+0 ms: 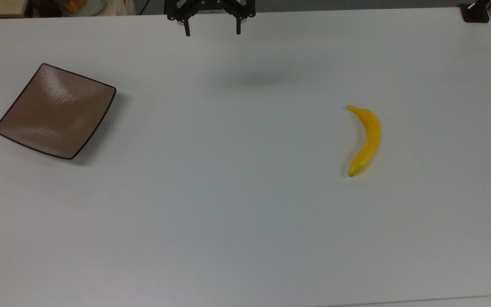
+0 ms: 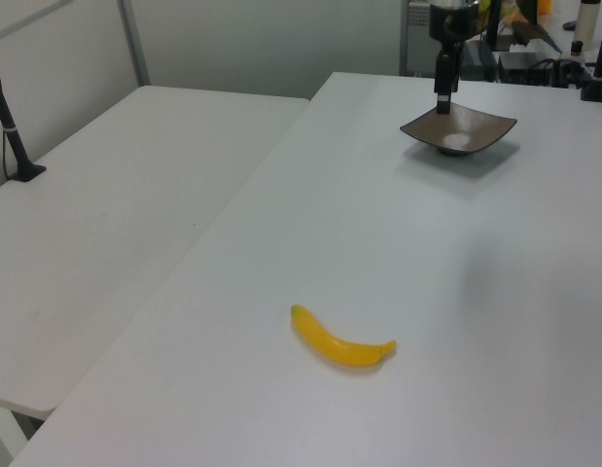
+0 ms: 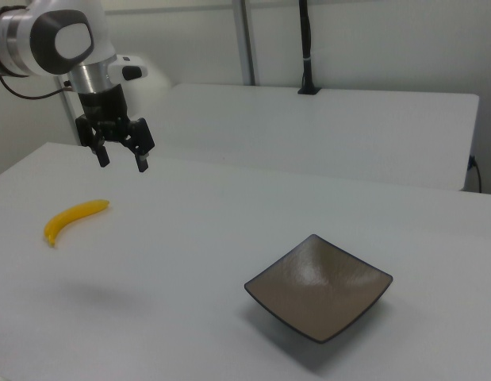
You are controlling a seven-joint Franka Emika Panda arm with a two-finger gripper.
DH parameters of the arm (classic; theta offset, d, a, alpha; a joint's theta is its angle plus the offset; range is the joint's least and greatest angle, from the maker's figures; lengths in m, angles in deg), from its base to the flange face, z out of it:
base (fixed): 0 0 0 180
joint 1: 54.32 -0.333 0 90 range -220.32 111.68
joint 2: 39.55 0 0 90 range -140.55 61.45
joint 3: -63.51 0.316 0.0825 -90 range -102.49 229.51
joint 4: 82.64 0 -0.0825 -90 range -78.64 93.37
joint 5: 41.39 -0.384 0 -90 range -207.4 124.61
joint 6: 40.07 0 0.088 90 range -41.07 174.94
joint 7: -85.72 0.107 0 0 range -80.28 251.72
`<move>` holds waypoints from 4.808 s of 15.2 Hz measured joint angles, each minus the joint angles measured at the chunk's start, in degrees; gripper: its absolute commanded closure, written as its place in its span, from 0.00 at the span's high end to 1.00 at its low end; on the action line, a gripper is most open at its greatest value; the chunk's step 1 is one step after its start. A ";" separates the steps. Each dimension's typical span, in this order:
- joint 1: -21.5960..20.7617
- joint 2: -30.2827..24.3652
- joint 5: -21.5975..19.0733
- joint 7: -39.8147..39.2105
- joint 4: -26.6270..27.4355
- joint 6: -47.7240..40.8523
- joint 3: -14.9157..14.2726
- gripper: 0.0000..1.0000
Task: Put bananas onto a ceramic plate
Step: 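Move the gripper over the yellow banana and lower it, then close the gripper on the banana's stem end and lift it, then carry the hanging banana across the table to above the brown plate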
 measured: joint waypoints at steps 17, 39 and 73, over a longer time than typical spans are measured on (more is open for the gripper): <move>-3.49 3.42 -1.06 6.51 1.14 4.53 -0.36 1.00; -27.95 34.01 -0.84 38.25 -5.99 44.44 1.90 0.68; -17.36 23.53 6.96 -9.85 -12.42 4.19 -15.46 0.05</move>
